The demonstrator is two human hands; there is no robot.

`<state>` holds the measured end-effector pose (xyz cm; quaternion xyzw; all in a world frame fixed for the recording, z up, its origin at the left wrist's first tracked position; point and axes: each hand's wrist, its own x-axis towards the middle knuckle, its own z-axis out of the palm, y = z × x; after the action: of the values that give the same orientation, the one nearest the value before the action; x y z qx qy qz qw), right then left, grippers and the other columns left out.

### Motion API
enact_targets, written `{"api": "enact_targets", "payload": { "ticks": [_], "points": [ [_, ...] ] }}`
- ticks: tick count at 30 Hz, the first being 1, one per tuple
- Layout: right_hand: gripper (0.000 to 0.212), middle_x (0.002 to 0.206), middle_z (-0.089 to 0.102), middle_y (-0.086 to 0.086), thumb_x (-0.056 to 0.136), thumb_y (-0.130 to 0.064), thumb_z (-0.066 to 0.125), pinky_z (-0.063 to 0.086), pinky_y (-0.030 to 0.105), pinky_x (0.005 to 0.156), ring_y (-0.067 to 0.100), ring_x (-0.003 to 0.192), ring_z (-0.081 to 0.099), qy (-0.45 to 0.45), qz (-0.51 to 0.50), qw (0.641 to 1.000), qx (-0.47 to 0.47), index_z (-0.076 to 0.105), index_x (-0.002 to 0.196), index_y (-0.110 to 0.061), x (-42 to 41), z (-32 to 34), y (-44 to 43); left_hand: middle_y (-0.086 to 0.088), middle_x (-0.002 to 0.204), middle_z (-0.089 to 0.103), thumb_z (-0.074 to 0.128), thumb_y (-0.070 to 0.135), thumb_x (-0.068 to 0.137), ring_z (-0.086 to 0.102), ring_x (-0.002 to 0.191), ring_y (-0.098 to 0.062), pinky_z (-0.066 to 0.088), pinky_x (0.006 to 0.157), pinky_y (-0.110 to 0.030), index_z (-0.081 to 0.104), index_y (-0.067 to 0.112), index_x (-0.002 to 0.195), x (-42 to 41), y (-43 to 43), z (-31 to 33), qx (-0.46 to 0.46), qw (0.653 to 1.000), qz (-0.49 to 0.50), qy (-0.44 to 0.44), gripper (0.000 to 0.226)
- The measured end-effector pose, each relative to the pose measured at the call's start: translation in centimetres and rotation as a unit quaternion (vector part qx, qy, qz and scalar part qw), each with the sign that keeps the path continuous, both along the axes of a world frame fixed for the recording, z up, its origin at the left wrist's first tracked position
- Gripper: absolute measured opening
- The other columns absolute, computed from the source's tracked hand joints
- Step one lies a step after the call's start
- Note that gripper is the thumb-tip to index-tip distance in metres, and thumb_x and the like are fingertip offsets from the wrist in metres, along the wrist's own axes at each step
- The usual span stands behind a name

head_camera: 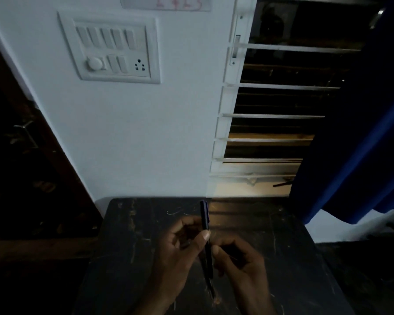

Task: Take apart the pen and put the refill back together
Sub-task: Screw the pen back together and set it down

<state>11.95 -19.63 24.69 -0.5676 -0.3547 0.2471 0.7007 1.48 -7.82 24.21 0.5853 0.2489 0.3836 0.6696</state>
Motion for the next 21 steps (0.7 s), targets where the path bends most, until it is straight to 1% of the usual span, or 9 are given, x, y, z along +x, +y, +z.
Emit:
{"api": "enact_targets", "payload": {
  "ticks": [5,7,9,12,13,15,17,19,21],
  "points": [
    [0.01,0.077,0.078,0.017,0.09,-0.003,0.081,0.051,0.019,0.059,0.009,0.064,0.067,-0.008,-0.002,1.0,-0.009,0.076,0.084,-0.006,-0.3,-0.6,0.1,-0.008,0.092,0.082,0.089,0.048,0.079,0.077,0.077,-0.013,0.06,0.06,-0.026,0.079,0.024,0.108,-0.8,-0.1,0.3,0.01,1.0,0.004,0.012,0.039],
    [0.01,0.079,0.078,0.016,0.091,-0.012,0.085,0.053,0.021,0.061,0.013,0.067,0.071,-0.023,-0.01,0.999,-0.021,0.077,0.085,-0.011,-0.2,-1.1,0.1,-0.009,0.095,0.082,0.088,0.052,0.078,0.079,0.081,-0.017,0.061,0.061,-0.028,0.079,0.025,0.108,-1.1,-0.3,-0.2,0.006,1.0,0.002,0.024,0.041],
    [0.011,0.084,0.079,0.013,0.087,-0.026,0.082,0.06,0.03,0.064,0.021,0.074,0.077,-0.03,-0.02,0.998,-0.05,0.078,0.087,-0.016,-0.1,-2.0,0.2,-0.008,0.097,0.083,0.088,0.041,0.083,0.081,0.083,-0.019,0.062,0.061,-0.028,0.078,0.027,0.107,-1.2,-0.4,-1.8,0.0,0.999,0.0,0.039,0.03],
    [0.004,0.086,0.081,0.003,0.091,-0.02,0.082,0.064,0.042,0.073,0.022,0.08,0.078,-0.083,-0.06,0.987,-0.122,0.08,0.087,-0.021,0.2,-5.2,-0.1,-0.008,0.096,0.083,0.084,0.018,0.089,0.081,0.078,-0.018,0.063,0.058,-0.028,0.079,0.028,0.103,-0.4,-0.4,-6.6,-0.043,0.994,0.029,0.094,0.018],
    [0.004,0.087,0.082,0.001,0.092,-0.021,0.081,0.063,0.039,0.074,0.019,0.08,0.078,-0.078,-0.066,0.985,-0.136,0.081,0.088,-0.022,0.3,-6.6,-0.4,-0.012,0.096,0.083,0.083,0.01,0.091,0.081,0.075,-0.017,0.062,0.056,-0.027,0.079,0.024,0.104,0.0,-0.3,-8.6,-0.071,0.989,0.043,0.127,0.019],
    [0.011,0.087,0.082,-0.002,0.089,-0.038,0.078,0.062,0.031,0.073,0.013,0.079,0.078,-0.053,-0.068,0.983,-0.164,0.081,0.088,-0.028,0.2,-8.7,-1.1,-0.023,0.1,0.081,0.08,0.0,0.091,0.078,0.073,-0.022,0.059,0.052,-0.028,0.076,0.003,0.111,0.8,-0.1,-12.5,-0.139,0.969,0.056,0.198,0.02],
    [0.022,0.085,0.082,-0.002,0.086,-0.05,0.075,0.06,0.031,0.071,0.011,0.078,0.078,-0.044,-0.071,0.977,-0.194,0.081,0.089,-0.029,0.2,-10.7,-1.8,-0.031,0.106,0.077,0.078,0.0,0.093,0.075,0.085,-0.035,0.056,0.06,-0.031,0.072,-0.008,0.113,1.3,-0.1,-16.1,-0.17,0.949,0.045,0.262,0.023],
    [0.02,0.083,0.081,-0.004,0.088,-0.049,0.073,0.058,0.028,0.068,0.009,0.075,0.077,-0.061,-0.068,0.97,-0.225,0.08,0.09,-0.03,0.3,-12.7,-2.2,-0.033,0.104,0.074,0.074,-0.001,0.096,0.071,0.087,-0.036,0.054,0.063,-0.031,0.07,-0.007,0.106,1.4,-0.4,-18.8,-0.169,0.94,0.023,0.297,0.012],
    [0.014,0.081,0.08,-0.008,0.087,-0.046,0.071,0.059,0.027,0.066,0.009,0.073,0.076,-0.083,-0.075,0.96,-0.256,0.078,0.088,-0.033,0.4,-14.5,-2.4,-0.027,0.094,0.07,0.075,-0.004,0.095,0.067,0.078,-0.03,0.055,0.058,-0.03,0.068,-0.002,0.097,1.4,-0.5,-20.6,-0.145,0.931,0.019,0.333,0.007]
  ]
}}
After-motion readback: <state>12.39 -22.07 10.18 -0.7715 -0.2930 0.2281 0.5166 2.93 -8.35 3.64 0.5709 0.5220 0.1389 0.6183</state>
